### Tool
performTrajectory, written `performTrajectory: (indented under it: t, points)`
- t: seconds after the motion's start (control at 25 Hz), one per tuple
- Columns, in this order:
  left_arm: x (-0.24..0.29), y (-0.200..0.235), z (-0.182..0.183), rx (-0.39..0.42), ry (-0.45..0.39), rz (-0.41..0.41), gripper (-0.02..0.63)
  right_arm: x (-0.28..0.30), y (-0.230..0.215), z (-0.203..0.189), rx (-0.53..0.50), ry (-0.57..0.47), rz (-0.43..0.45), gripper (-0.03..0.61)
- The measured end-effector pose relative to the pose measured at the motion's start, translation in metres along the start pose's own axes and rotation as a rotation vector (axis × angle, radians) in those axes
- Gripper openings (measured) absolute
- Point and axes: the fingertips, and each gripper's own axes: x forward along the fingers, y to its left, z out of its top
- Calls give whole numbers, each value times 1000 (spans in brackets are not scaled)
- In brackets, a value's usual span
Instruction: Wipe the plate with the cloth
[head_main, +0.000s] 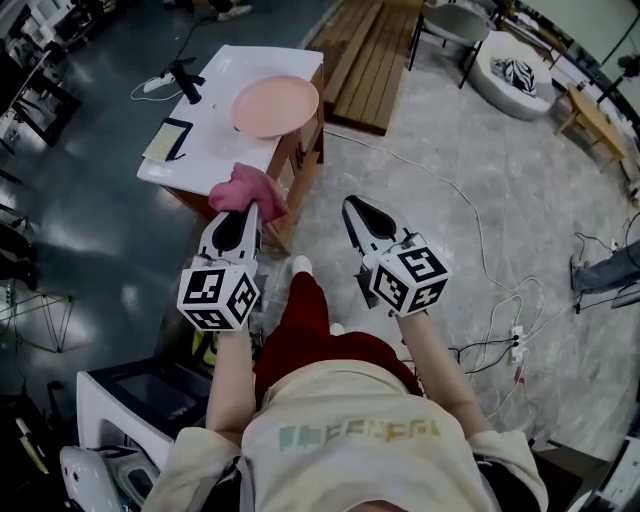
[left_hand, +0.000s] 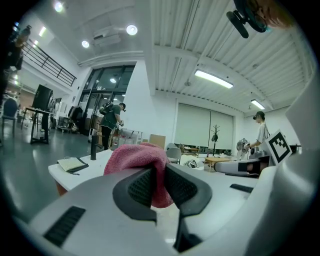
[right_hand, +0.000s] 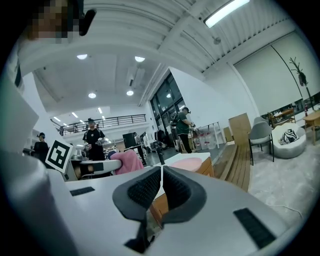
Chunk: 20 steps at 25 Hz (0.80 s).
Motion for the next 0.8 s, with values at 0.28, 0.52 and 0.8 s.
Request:
performTrajectory:
  t: [0.28,0.52,0.8]
  points:
    - [64,46,5,-19,11,10,60,62,-46,5,19,34,-45,40]
    - [118,97,17,-34,15,12,60,134,-78,19,31,64,-59,40]
    - [177,156,30,-44,27,3,60,222,-109,27,33,113,-101,40]
